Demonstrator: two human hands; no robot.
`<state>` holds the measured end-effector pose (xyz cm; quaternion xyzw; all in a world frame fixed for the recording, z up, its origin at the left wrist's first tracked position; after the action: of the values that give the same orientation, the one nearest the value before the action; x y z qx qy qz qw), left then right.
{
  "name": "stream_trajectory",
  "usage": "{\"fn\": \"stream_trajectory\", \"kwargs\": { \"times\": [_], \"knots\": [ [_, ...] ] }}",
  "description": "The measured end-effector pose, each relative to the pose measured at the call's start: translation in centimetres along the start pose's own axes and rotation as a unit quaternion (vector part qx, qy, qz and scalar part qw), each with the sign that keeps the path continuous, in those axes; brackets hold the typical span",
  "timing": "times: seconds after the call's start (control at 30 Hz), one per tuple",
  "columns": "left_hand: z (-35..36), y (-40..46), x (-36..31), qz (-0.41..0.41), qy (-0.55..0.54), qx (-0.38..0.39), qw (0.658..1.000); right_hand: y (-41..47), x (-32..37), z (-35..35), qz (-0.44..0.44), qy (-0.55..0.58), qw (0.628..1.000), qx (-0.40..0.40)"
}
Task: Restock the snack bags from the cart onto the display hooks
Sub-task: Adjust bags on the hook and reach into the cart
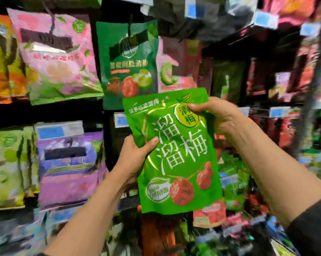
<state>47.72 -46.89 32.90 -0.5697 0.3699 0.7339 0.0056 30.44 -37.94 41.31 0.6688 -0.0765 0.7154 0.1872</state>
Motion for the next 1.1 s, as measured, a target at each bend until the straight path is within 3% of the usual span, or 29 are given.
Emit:
{"fn": "stream_trajectory", "kwargs": {
  "times": [0.17, 0.27, 0.43, 0.63, 0.7, 0.83, 1.1],
  "knots": [
    [10.2, 0.7, 3.6, -0.025, 0.002, 0.097, 0.995, -3.3, -0.8, -10.4, 0.025, 0.001, 0.994, -0.110],
    [15.2, 1.6, 3.9, -0.019, 0.013, 0.115, 0.993, -4.1, 0.5, -15.3, -0.028, 0.017, 0.983, -0.180],
    [21.6, 6.7, 1.1, 0.079, 0.025, 0.119, 0.989, -3.7, 5.8, -22.8, -0.149, 0.035, 0.947, -0.283],
    [28.8, 14.7, -4.9, 0.217, 0.123, 0.133, 0.959, 0.4, 11.8, -32.5, -0.191, 0.094, 0.920, -0.329],
    [31.5, 16.8, -7.1, 0.300, 0.209, 0.143, 0.920, 2.3, 13.6, -35.6, -0.199, 0.106, 0.916, -0.332],
    [37.3, 20.9, -9.6, 0.437, 0.380, 0.166, 0.798, 6.0, 16.6, -42.1, -0.234, 0.128, 0.891, -0.368],
    [47.5, 29.5, -11.0, 0.527, 0.600, 0.204, 0.566, 11.5, 19.9, -47.5, -0.250, 0.115, 0.876, -0.397]
  ]
}}
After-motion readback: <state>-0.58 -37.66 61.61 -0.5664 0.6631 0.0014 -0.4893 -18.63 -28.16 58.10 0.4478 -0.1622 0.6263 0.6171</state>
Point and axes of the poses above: each hand's wrist, its own y-axis towards the middle knuckle, its own z-axis out of the palm, x = y × z, the point moved 7 cm from there along y, towards the middle knuckle, and after that the axes turned 2 degrees about z, right-handed, at the moved point
